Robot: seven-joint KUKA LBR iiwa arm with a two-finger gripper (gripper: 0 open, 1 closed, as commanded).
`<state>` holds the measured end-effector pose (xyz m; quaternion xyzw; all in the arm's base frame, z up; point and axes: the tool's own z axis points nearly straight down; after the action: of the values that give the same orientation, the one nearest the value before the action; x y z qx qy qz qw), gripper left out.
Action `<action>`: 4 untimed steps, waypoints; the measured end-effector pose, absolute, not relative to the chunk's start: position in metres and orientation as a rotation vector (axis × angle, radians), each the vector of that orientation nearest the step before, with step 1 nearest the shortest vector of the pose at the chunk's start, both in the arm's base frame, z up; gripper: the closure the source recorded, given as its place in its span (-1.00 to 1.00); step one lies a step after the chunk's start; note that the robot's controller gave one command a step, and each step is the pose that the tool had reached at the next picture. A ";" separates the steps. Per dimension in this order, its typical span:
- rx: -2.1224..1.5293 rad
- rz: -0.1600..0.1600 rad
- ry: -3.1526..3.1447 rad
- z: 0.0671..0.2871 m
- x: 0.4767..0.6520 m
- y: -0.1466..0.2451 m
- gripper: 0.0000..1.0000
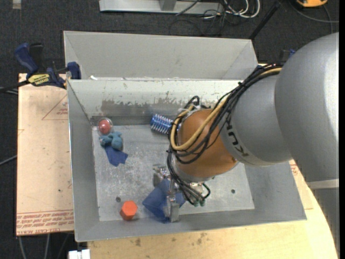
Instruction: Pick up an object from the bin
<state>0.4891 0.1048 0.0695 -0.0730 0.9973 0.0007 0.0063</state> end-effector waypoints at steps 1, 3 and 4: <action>0.162 0.003 3.135 0.100 0.480 0.113 -1.00; -0.189 0.007 3.115 0.072 0.484 0.125 -1.00; -0.185 0.010 3.110 0.072 0.486 0.126 -1.00</action>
Offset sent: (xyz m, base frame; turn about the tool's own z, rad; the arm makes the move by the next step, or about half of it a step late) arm -0.0096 0.0071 0.0305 0.2516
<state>0.4861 0.1260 0.0724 -0.0593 0.9981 0.0033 0.0132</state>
